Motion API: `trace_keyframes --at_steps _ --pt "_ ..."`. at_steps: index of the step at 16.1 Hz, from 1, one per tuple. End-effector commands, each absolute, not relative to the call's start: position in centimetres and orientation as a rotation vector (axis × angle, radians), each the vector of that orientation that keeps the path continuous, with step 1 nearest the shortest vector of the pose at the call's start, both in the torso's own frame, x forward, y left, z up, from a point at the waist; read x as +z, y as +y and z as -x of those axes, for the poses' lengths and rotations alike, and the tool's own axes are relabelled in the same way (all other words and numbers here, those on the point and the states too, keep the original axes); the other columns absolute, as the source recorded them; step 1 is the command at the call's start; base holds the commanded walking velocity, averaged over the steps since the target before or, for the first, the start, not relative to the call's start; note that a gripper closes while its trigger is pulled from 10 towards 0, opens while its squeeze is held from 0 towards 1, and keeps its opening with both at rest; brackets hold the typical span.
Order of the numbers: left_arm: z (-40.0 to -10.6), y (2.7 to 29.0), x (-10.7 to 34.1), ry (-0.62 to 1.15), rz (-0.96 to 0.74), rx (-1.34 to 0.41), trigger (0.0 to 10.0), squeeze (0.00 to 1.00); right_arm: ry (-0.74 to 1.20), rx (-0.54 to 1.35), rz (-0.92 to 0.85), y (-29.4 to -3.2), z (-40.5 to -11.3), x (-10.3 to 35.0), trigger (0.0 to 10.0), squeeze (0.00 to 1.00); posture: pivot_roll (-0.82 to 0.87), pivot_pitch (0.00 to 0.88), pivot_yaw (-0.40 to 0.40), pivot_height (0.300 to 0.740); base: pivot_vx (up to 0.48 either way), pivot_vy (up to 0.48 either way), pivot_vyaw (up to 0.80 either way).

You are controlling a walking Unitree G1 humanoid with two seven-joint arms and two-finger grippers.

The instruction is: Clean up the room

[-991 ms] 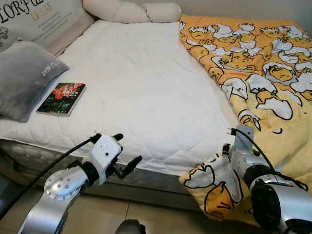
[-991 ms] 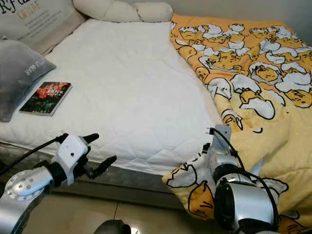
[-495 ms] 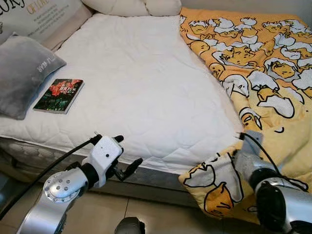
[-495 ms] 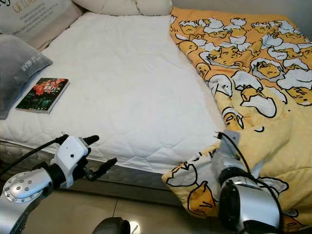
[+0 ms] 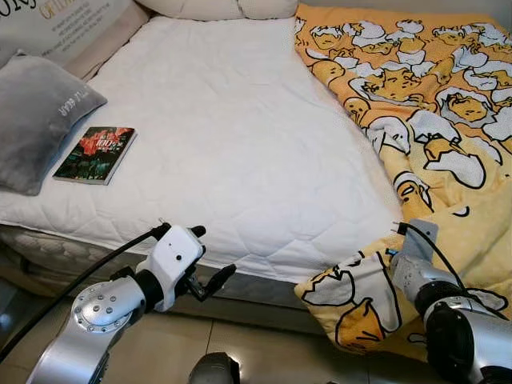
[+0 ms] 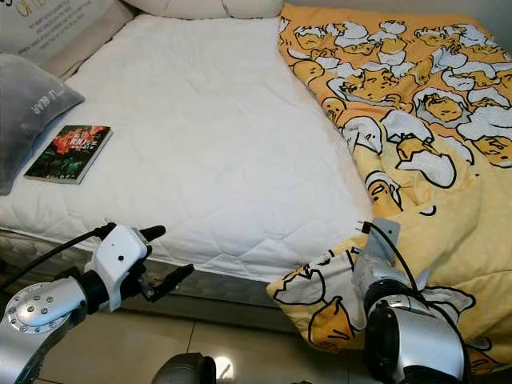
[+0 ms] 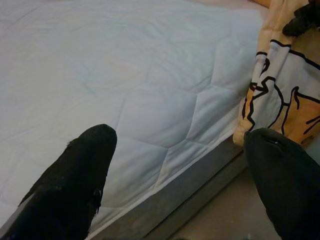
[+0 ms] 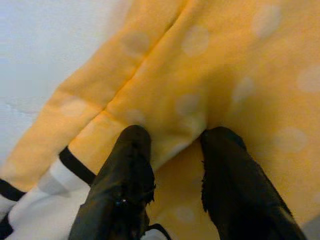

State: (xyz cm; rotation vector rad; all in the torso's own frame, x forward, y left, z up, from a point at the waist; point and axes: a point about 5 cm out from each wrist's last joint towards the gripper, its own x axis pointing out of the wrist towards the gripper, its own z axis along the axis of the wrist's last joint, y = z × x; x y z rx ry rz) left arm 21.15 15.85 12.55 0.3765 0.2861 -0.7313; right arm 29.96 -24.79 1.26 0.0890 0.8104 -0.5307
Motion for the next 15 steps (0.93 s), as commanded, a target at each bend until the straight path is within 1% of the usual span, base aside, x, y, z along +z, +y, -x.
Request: trace_keyframes --at_steps 1,13,15 --pt "-20.90 15.93 12.70 0.291 -0.381 -0.741 10.0 0.00 0.820 -0.531 -0.124 -24.92 -29.47 0.78 0.0 0.00 0.44 0.105 0.039 0.740 0.000 0.000 0.00" --pt "-21.22 16.08 13.07 0.293 -0.392 -0.753 10.0 0.00 0.823 -0.519 -0.157 -24.84 -29.09 0.33 0.0 0.00 0.44 0.096 0.054 0.740 0.000 0.000 0.00" --pt "-21.34 16.06 13.05 0.292 -0.394 -0.757 10.0 0.00 0.823 -0.509 -0.169 -24.68 -28.92 0.09 0.0 0.00 0.43 0.083 0.053 0.740 0.000 0.000 0.00"
